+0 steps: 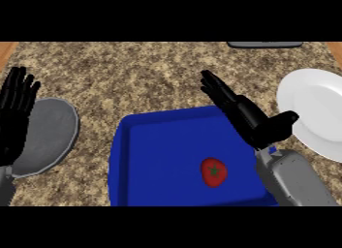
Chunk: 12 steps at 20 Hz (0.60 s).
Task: Pick the tomato from the tray and place it in the plate
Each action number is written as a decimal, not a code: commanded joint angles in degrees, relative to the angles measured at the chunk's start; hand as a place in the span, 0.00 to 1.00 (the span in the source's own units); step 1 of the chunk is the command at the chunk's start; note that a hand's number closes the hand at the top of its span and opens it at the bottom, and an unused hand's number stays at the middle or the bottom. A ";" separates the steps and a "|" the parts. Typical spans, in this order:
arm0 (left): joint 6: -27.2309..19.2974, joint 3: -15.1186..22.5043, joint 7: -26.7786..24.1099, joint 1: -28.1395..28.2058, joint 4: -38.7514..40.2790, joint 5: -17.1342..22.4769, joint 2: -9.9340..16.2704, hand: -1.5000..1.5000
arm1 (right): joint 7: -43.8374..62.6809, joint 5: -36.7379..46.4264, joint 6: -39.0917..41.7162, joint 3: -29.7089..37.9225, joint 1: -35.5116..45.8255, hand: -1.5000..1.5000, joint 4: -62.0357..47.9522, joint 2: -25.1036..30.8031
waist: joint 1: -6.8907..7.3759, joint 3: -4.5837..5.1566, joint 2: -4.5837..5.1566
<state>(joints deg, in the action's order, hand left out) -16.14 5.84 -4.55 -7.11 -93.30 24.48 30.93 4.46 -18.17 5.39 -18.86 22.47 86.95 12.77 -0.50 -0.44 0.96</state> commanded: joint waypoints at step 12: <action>-0.43 14.05 12.81 4.48 12.72 -1.32 -11.47 0.50 | -23.80 11.66 -7.00 16.37 -1.93 0.00 -10.03 9.20 | -0.64 0.30 -0.35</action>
<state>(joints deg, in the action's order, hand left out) -15.64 17.25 6.05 -0.98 -83.99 24.02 22.80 -8.46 -8.29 1.92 -5.85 26.15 80.72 23.57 -0.95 0.02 0.50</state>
